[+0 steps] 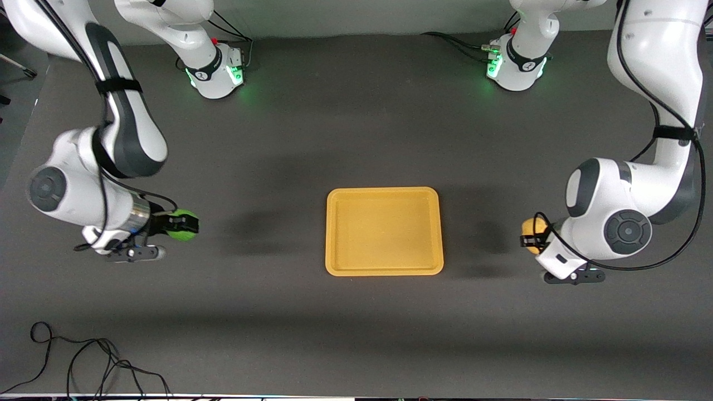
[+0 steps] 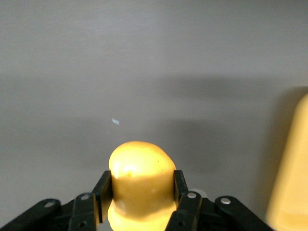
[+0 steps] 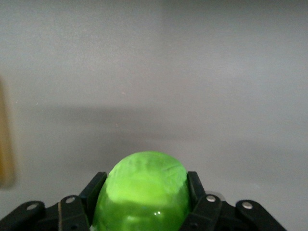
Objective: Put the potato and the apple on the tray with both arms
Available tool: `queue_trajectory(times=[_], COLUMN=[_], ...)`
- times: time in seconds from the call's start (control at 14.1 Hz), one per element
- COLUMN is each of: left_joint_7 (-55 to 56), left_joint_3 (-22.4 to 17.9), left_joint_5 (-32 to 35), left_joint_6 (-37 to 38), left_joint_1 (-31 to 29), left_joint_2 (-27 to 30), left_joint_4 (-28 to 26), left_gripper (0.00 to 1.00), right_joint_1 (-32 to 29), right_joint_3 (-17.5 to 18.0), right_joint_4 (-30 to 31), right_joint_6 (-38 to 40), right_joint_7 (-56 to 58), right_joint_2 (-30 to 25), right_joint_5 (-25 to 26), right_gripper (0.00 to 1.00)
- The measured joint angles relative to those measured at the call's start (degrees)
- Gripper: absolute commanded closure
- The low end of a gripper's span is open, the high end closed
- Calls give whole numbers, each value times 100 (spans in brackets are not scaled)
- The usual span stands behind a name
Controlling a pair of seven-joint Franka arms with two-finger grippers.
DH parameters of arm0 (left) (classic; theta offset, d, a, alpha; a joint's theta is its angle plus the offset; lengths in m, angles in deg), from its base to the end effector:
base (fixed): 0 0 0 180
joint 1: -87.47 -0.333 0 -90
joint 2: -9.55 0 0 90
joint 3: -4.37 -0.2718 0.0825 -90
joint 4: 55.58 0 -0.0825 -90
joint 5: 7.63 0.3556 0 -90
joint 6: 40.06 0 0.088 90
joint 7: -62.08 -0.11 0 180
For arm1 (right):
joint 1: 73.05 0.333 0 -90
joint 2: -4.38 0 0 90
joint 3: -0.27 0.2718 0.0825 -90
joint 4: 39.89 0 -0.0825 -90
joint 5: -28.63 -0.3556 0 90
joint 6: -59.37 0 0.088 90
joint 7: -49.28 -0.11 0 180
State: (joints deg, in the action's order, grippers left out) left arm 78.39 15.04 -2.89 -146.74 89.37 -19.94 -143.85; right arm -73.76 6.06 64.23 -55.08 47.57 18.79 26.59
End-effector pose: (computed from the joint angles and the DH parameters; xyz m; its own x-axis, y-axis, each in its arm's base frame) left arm 0.6133 -0.1164 0.3158 0.9822 0.0516 -0.1804 0.0462 -0.9983 -0.0343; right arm 0.5771 0.0510 0.3632 0.9965 0.0425 -0.0722 0.0386 -0.9978 -0.0542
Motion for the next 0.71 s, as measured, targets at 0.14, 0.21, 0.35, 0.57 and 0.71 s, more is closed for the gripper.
queue_trajectory(times=[0.14, 0.21, 0.35, 0.57, 0.71], left_joint_7=[375, 640, 1151, 1531, 1631], left_joint_3=[14, 15, 16, 13, 11], left_joint_5=[-227, -259, -265, -268, -268], left_joint_6=[146, 51, -311, -601, -715], left_joint_1=[473, 724, 1212, 1701, 1853], left_joint_2=[6, -77, -431, -938, -1083], left_joint_4=[234, 232, 227, 245, 260], left_gripper=[97, 97, 100, 100, 100], right_joint_1=[-3, -1, -1, -4, 12], right_joint_3=[-1, 2, 60, 457, 860], right_joint_4=[-138, -166, -165, -189, -246], right_joint_6=[537, 692, 753, 744, 730], right_joint_7=[0, -1, -10, -507, -1034], right_joint_2=[-362, -471, -503, -451, -423], right_joint_5=[70, 70, 69, 61, 61], right_gripper=[80, 80, 80, 80, 80])
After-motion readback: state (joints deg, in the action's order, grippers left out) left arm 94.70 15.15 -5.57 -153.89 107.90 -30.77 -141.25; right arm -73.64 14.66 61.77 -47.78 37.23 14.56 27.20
